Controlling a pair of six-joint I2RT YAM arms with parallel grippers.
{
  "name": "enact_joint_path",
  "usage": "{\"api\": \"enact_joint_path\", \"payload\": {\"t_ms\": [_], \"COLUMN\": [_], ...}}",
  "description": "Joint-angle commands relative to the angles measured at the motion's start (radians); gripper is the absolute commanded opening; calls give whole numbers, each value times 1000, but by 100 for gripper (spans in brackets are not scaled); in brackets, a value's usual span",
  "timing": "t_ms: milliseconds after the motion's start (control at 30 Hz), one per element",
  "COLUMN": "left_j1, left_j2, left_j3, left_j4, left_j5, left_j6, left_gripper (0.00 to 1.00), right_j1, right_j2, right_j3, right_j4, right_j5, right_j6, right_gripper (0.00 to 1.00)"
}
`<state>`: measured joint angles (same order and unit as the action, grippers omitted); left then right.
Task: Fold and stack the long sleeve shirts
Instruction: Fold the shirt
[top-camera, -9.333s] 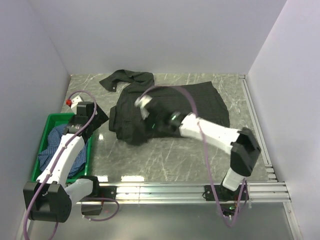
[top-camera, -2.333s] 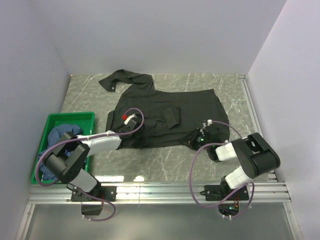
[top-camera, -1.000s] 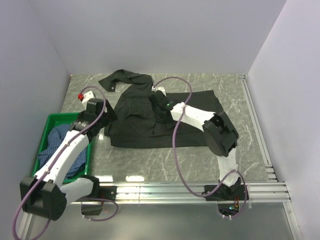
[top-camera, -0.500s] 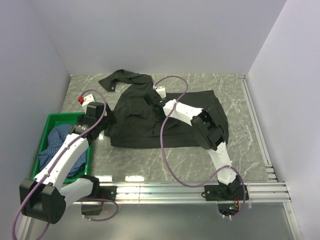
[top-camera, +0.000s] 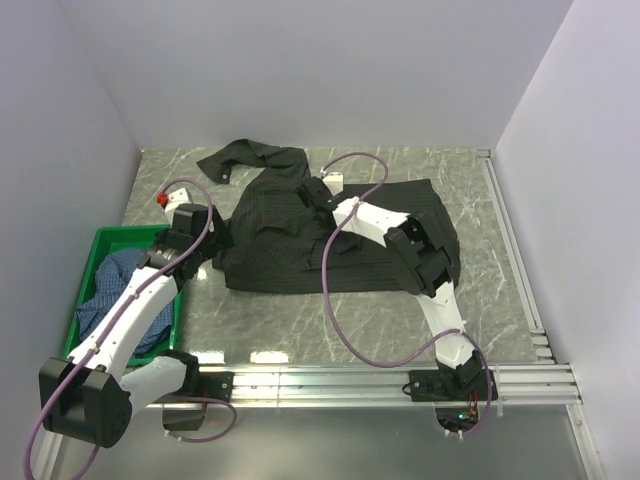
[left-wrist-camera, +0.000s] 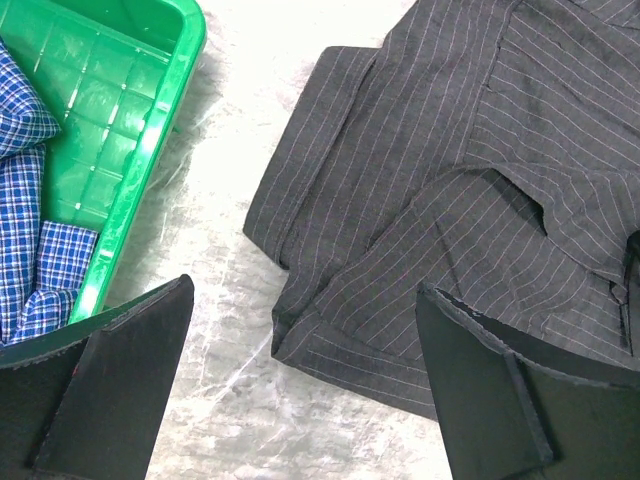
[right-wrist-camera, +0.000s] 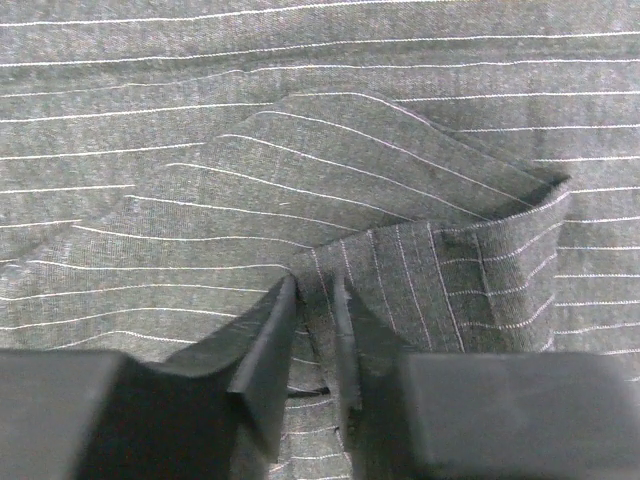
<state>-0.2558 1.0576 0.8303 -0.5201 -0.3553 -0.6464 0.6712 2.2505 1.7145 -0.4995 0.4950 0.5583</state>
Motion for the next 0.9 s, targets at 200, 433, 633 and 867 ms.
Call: {"api": "enact_joint_path", "payload": {"t_ms": [200, 433, 633, 867], "left_j1": [3, 3, 3, 3], "left_j2": [5, 12, 18, 22], "left_j3": [0, -2, -2, -2], "left_j4": [28, 31, 32, 32], "left_j5": [18, 30, 33, 39], "left_j6": [17, 21, 22, 25], "left_gripper": [99, 99, 99, 98], "right_j1": [-50, -84, -122, -176], "right_j2": [-83, -140, -149, -196], "right_j3": [-85, -115, -151, -242], "right_j4": [26, 49, 71, 144], "right_j5": [-49, -124, -148, -268], "right_j6": [8, -3, 26, 66], "right_gripper": [8, 14, 20, 37]}}
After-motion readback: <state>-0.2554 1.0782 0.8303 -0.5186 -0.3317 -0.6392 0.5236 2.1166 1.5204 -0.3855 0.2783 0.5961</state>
